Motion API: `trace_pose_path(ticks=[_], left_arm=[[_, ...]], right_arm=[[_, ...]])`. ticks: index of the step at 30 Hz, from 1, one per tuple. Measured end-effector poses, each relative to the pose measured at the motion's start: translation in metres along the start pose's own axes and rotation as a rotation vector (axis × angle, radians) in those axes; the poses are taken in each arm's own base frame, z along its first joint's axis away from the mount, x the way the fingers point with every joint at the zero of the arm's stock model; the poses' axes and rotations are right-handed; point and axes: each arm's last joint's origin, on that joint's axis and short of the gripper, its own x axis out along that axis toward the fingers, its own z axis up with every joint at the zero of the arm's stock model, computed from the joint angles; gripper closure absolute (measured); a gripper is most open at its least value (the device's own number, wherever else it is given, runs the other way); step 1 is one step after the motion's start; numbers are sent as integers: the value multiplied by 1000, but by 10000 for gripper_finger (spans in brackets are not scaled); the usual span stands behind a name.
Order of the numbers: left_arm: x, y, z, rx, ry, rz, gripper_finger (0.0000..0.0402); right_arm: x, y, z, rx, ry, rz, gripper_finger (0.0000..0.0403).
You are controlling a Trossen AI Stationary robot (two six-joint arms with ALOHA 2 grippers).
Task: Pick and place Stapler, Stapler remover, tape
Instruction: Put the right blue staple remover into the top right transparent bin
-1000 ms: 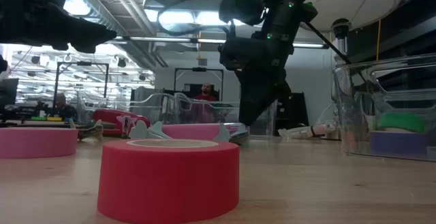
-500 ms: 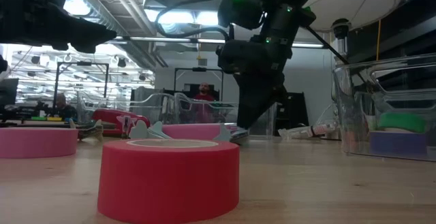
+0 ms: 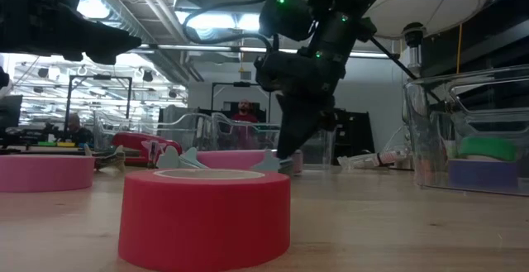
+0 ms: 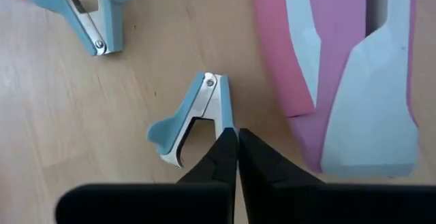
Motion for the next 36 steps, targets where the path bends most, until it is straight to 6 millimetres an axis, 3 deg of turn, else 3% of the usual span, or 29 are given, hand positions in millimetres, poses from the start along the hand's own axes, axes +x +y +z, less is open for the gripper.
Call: trace_pose_path(ticks=[17, 28, 36], left_arm=[[0, 0, 0, 0, 0, 0, 219], [0, 0, 0, 0, 1, 0, 219], [0, 0, 0, 0, 0, 0, 219]], right_arm=[[-2, 7, 9, -103, -95, 74, 401], [-34, 12, 19, -196, -218, 105, 402], [-58, -10, 36, -276, -332, 75, 402]])
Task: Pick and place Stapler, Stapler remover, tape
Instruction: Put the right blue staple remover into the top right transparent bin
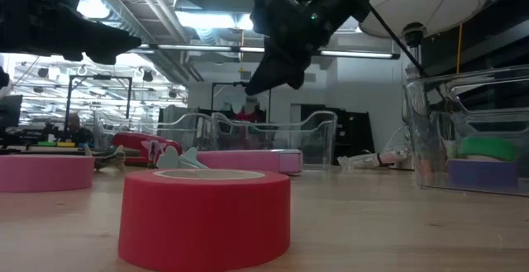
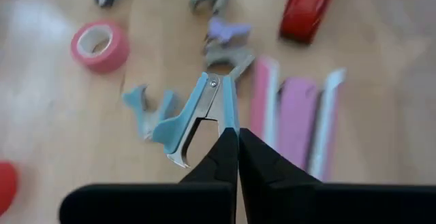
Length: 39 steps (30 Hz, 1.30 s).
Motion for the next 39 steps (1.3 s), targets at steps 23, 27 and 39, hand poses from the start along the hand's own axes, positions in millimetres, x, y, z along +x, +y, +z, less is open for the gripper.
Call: trace_pose_path(ticks=[23, 27, 39], left_arm=[[0, 0, 0, 0, 0, 0, 219], [0, 0, 0, 0, 0, 0, 219], [0, 0, 0, 0, 0, 0, 219]], right_arm=[[-25, -130, 14, -36, -152, -348, 403], [-20, -147, 10, -11, -157, -375, 403], [0, -165, -2, 14, -134, -344, 398]])
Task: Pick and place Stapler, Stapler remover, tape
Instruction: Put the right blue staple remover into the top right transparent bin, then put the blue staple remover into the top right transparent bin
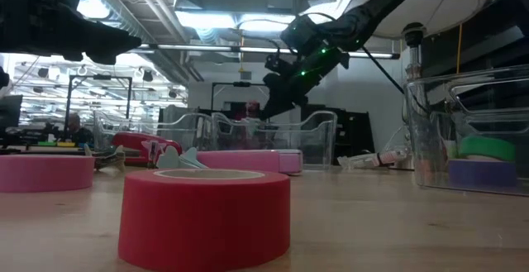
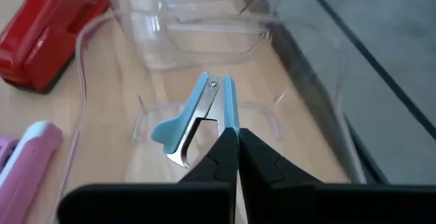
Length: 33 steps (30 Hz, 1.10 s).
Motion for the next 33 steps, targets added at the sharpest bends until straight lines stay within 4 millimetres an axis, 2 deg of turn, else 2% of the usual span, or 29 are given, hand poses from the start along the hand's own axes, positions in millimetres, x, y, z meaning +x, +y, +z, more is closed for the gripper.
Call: trace_pose_path(ticks=[6, 13, 21, 25, 33], left_arm=[[0, 0, 0, 0, 0, 0, 219], [0, 0, 0, 0, 0, 0, 219], [0, 0, 0, 0, 0, 0, 219], [0, 0, 0, 0, 0, 0, 219], [0, 0, 0, 0, 1, 0, 219]], right_arm=[[3, -2, -3, 3, 23, -74, 390], [2, -2, -1, 53, 26, -76, 381], [-2, -2, 14, 45, 22, -73, 316], [-2, 3, 14, 19, 33, -63, 288], [-3, 9, 14, 4, 40, -50, 265]])
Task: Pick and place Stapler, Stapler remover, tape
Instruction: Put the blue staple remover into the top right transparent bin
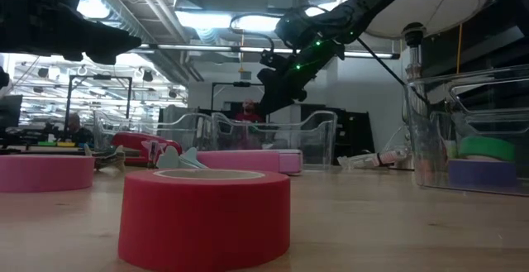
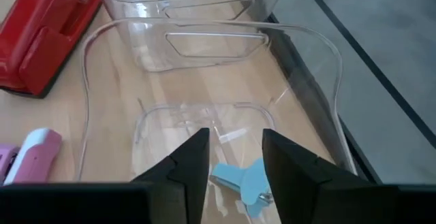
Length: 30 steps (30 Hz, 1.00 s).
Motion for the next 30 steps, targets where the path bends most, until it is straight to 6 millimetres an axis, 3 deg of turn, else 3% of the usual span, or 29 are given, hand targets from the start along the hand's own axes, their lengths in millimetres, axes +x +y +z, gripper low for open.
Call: trace_pose_path(ticks=[9, 16, 30], left_arm=[[0, 0, 0, 0, 0, 0, 219], [0, 0, 0, 0, 0, 0, 219], [0, 0, 0, 0, 0, 0, 219]], right_arm=[[-1, 6, 1, -10, -5, 10, 265], [-13, 19, 10, -58, -36, 34, 267], [-27, 79, 14, -153, -67, 152, 267]])
